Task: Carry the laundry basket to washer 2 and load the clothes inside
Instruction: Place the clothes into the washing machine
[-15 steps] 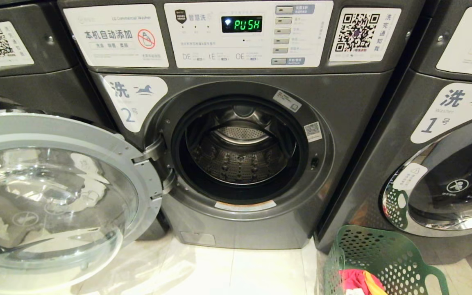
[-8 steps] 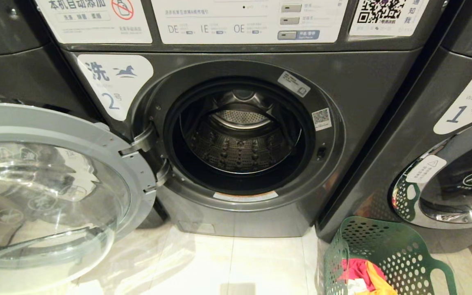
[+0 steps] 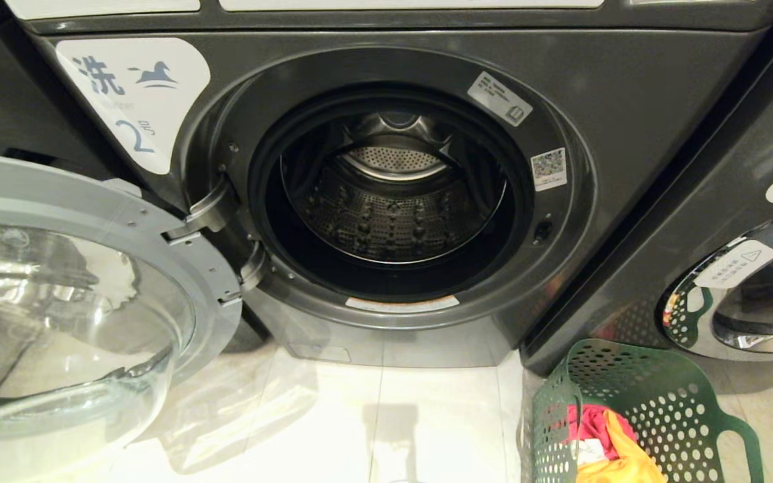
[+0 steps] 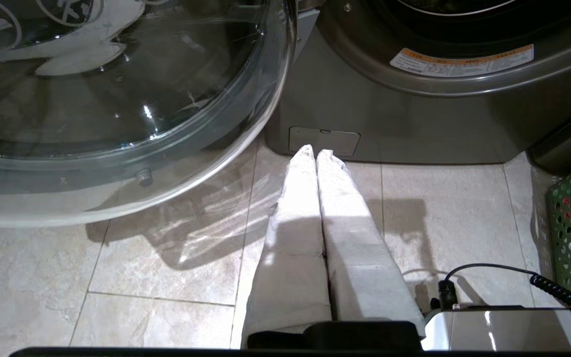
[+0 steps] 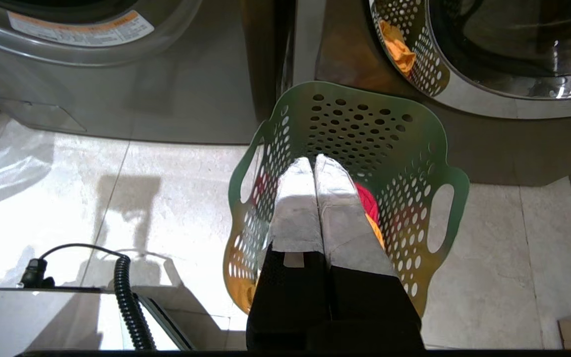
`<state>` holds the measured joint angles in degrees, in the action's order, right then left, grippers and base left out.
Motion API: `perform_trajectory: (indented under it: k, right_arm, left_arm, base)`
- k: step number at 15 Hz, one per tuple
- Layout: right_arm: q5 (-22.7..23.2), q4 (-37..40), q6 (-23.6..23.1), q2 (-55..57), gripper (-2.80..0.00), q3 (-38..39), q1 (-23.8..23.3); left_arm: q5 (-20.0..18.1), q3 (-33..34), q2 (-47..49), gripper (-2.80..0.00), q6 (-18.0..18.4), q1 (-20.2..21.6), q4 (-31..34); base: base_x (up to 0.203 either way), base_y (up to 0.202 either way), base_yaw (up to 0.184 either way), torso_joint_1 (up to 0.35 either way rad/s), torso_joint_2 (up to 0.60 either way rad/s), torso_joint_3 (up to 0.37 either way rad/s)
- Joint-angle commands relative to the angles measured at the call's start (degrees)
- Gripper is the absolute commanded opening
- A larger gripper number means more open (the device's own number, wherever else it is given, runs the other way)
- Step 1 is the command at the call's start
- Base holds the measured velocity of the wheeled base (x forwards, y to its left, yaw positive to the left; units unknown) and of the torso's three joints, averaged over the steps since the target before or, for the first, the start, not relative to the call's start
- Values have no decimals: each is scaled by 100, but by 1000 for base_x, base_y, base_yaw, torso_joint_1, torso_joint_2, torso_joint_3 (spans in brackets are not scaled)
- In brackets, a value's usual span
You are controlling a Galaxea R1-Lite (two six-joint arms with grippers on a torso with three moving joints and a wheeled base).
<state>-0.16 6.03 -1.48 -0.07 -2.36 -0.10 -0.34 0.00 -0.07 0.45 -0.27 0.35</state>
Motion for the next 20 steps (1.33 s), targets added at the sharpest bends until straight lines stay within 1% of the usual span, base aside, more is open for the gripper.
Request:
perform_trajectory:
  k: [1, 9, 20]
  right_arm:
    - [-2, 3, -2, 7, -280, -1, 1]
    - [-2, 3, 24, 7, -280, -1, 1]
    - [25, 12, -28, 7, -280, -1, 1]
  left_arm:
    - [-1, 0, 7, -280, 8, 0, 0]
    - [1, 0, 7, -280, -1, 0, 0]
    - [8, 0, 4, -280, -10, 0, 0]
  base:
    - [0, 0, 0, 7, 2, -195]
    - [0, 0, 0, 5, 3, -196]
    - [0, 0, 0, 1, 1, -17]
